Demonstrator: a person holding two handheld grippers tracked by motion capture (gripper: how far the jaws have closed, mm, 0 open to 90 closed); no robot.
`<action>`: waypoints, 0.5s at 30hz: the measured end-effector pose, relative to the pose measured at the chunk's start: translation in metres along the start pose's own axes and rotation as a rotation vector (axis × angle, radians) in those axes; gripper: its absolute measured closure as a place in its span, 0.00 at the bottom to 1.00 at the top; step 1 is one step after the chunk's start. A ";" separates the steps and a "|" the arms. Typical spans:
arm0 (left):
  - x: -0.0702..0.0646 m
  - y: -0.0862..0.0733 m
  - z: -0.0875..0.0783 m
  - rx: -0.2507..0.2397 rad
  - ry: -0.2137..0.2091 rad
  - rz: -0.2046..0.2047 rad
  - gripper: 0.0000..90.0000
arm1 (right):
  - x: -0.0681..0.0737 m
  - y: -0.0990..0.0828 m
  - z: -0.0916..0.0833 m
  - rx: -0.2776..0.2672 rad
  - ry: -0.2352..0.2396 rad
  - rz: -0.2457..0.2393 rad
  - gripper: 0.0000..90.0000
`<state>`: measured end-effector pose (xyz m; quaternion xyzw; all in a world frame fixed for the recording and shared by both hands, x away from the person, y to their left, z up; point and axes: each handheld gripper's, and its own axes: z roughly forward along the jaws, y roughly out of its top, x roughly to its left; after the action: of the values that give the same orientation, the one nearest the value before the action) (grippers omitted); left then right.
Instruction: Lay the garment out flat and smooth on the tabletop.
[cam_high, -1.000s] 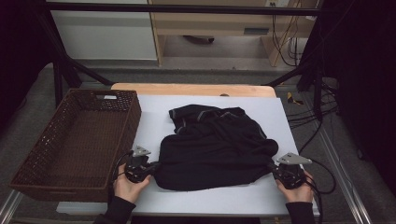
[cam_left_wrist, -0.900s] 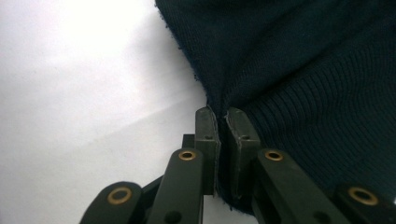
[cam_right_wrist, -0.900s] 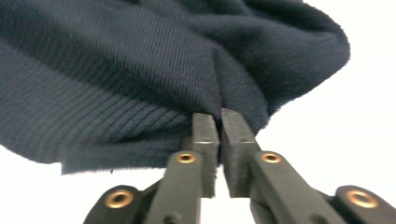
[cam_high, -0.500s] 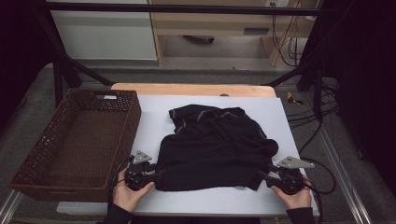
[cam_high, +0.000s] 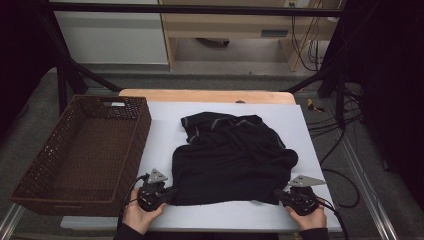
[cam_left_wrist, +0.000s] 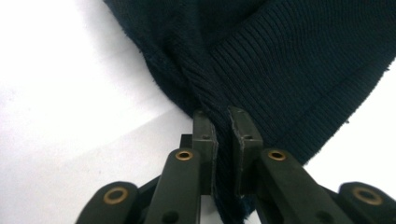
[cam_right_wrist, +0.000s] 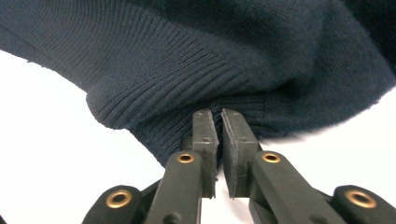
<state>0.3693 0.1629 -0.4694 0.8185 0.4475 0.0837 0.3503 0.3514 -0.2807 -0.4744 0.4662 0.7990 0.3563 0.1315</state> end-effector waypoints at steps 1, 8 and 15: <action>0.001 -0.001 -0.005 0.000 -0.008 0.000 0.92 | -0.001 0.000 -0.003 0.013 0.005 0.005 0.96; -0.004 -0.015 -0.044 -0.018 -0.112 0.024 0.92 | -0.026 -0.014 -0.050 0.050 -0.018 0.038 0.96; -0.003 -0.004 -0.029 -0.059 -0.015 0.024 0.48 | -0.024 -0.015 -0.042 0.037 -0.022 0.008 0.62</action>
<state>0.3519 0.1766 -0.4505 0.8138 0.4321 0.0949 0.3769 0.3314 -0.3238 -0.4584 0.4757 0.8021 0.3368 0.1300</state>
